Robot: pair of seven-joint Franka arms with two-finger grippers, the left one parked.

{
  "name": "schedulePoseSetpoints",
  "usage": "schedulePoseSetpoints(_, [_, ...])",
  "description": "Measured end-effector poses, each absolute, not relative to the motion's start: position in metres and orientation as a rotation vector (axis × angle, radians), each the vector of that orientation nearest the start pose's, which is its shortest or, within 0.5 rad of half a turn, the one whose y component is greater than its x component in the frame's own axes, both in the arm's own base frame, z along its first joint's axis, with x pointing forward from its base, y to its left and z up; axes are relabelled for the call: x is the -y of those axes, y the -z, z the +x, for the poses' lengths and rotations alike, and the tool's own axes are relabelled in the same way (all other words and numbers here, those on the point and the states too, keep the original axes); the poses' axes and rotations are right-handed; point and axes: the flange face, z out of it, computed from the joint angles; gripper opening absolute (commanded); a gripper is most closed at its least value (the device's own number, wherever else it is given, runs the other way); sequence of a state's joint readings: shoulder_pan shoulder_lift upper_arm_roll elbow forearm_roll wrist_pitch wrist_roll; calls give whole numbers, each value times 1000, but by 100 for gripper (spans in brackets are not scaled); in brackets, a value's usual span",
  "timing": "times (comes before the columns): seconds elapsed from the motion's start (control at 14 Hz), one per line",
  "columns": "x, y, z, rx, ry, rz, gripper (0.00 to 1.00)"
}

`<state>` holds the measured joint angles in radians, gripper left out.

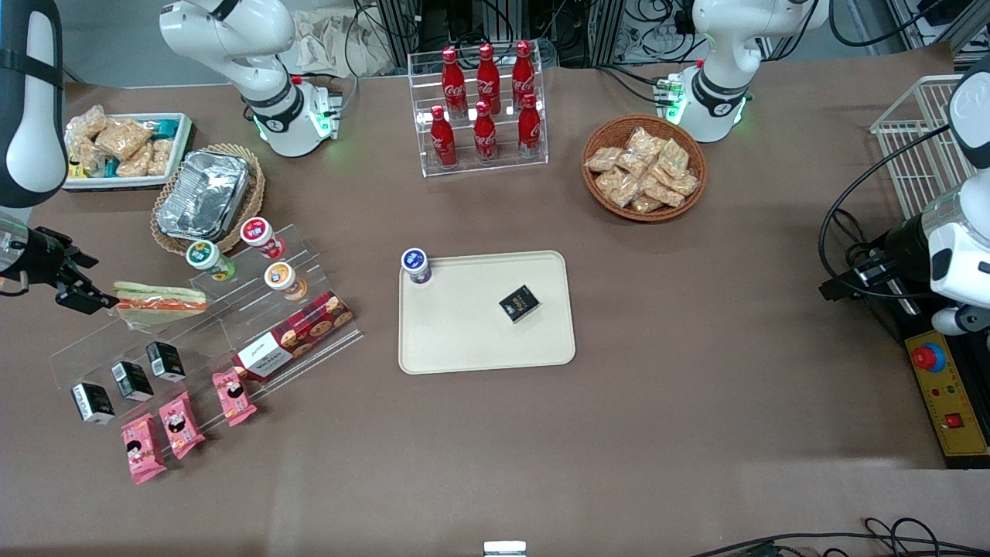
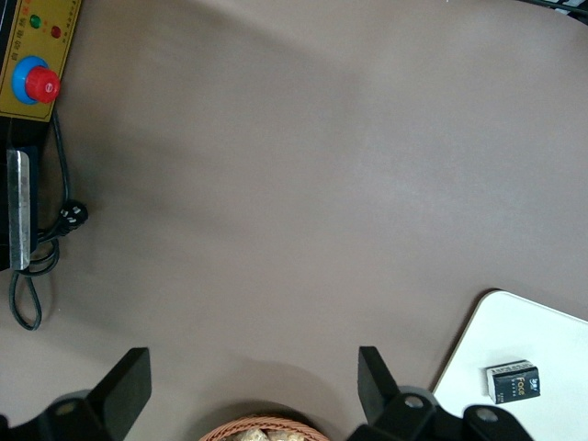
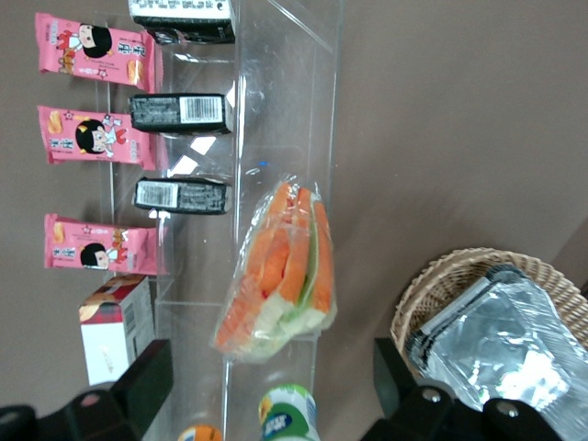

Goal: Place sandwich on tray
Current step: 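Lower the right gripper over the sandwich and close on its wrapper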

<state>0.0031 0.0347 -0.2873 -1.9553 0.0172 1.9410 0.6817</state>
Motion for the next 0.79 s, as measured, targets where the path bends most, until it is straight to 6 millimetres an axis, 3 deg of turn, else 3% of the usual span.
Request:
schedulePoseSetpoints(0.43, [156, -409, 530, -1513, -107, -2725, 92])
schedulePoseSetpoints(0.5, [157, -405, 529, -1519, -114, -2721, 83])
schedulePoseSetpoints(0.79, [158, -396, 530, -1527, -121, -2720, 73])
